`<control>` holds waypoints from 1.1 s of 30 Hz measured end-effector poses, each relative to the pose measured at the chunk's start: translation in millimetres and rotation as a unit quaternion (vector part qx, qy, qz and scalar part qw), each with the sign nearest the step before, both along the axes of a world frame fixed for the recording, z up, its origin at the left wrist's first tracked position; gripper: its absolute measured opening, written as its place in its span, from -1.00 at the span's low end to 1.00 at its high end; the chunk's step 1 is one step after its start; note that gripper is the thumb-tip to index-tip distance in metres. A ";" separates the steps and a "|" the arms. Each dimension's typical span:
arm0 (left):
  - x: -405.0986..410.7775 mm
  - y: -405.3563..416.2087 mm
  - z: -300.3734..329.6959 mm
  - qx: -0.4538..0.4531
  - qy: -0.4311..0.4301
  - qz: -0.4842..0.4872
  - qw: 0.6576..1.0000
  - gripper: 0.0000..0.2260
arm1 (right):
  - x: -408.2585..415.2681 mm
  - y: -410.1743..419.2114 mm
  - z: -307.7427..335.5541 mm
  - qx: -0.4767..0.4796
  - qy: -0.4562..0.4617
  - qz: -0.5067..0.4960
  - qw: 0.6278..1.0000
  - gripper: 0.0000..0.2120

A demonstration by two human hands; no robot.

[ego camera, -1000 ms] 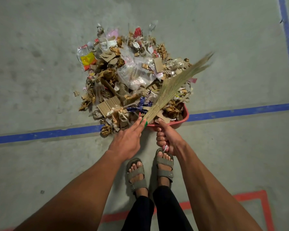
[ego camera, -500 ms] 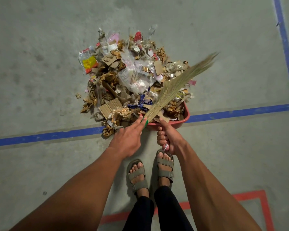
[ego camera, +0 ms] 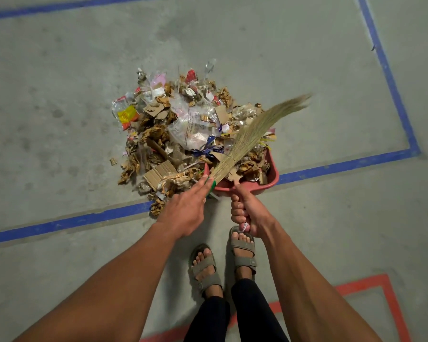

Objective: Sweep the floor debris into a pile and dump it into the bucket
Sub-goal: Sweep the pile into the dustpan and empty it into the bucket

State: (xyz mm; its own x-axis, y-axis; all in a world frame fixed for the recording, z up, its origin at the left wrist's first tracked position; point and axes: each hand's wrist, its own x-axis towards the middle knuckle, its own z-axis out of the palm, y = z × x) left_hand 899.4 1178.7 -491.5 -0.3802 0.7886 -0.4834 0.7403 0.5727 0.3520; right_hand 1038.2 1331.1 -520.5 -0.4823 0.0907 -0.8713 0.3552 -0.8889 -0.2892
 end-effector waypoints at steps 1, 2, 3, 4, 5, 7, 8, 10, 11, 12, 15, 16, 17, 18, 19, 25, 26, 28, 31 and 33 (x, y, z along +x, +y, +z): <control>0.6 0.7 4.4 0.001 0.001 -0.002 1.000 -0.37 | 2.5 -0.4 3.7 0.003 0.004 -0.003 1.000 -0.55; 1.8 0.7 9.6 0.002 0.003 -0.004 1.000 -0.38 | 6.0 -1.3 9.0 0.006 0.007 -0.008 1.000 -0.55; 3.3 0.8 15.6 0.004 0.006 -0.006 1.000 -0.38 | 9.1 -2.0 14.3 0.011 0.010 -0.012 1.000 -0.55; 5.4 0.6 23.2 0.005 0.011 -0.013 1.000 -0.39 | 13.0 -2.7 21.4 0.016 0.012 -0.015 1.000 -0.55; 7.6 1.1 31.5 0.006 0.015 -0.020 1.000 -0.39 | 17.0 -3.1 28.2 0.022 0.014 -0.017 1.000 -0.54; 12.8 3.3 49.9 0.004 0.018 -0.034 0.999 -0.38 | 25.7 -3.4 44.6 0.033 0.019 -0.021 0.999 -0.53; 16.2 4.2 60.0 0.003 0.022 -0.042 0.999 -0.38 | 30.3 -3.7 53.9 0.039 0.022 -0.023 0.999 -0.53; 24.6 7.1 82.9 0.003 0.030 -0.051 0.998 -0.38 | 40.5 -4.3 75.3 0.048 0.026 -0.027 0.998 -0.53; 28.2 7.5 91.6 0.003 0.033 -0.053 0.998 -0.37 | 45.2 -4.8 84.6 0.052 0.028 -0.029 0.998 -0.53; 33.0 8.0 103.7 0.007 0.037 -0.059 0.998 -0.37 | 51.6 -5.4 97.4 0.057 0.031 -0.035 0.997 -0.53; 48.2 5.8 140.0 0.014 0.046 -0.078 0.996 -0.37 | 72.9 -10.8 134.6 0.067 0.040 -0.049 0.996 -0.53; 53.2 4.7 151.5 0.016 0.046 -0.080 0.996 -0.36 | 80.4 -13.3 144.9 0.067 0.042 -0.055 0.995 -0.53; 61.5 3.5 166.5 0.022 0.047 -0.087 0.995 -0.36 | 91.6 -16.3 158.1 0.070 0.044 -0.063 0.995 -0.53; 69.2 2.0 180.1 0.028 0.051 -0.096 0.994 -0.35 | 101.5 -19.7 169.0 0.073 0.047 -0.070 0.994 -0.53; 77.9 1.7 194.5 0.030 0.059 -0.106 0.992 -0.35 | 113.3 -23.0 181.7 0.079 0.051 -0.077 0.993 -0.53; 141.8 -11.2 274.2 0.048 0.079 -0.168 0.981 -0.33 | 190.7 -52.3 255.9 0.103 0.065 -0.128 0.984 -0.53; 152.7 -14.0 286.4 0.052 0.085 -0.175 0.980 -0.33 | 202.6 -58.0 266.9 0.105 0.065 -0.137 0.983 -0.53; 181.0 -22.0 315.2 0.062 0.093 -0.196 0.974 -0.33 | 234.7 -72.4 293.4 0.110 0.067 -0.158 0.979 -0.53; 217.9 -34.0 350.4 0.071 0.084 -0.222 0.969 -0.31 | 280.2 -96.5 332.2 0.116 0.068 -0.189 0.973 -0.53; 242.4 -42.1 372.8 0.085 0.085 -0.253 0.960 -0.30 | 311.1 -113.6 358.7 0.119 0.066 -0.217 0.967 -0.53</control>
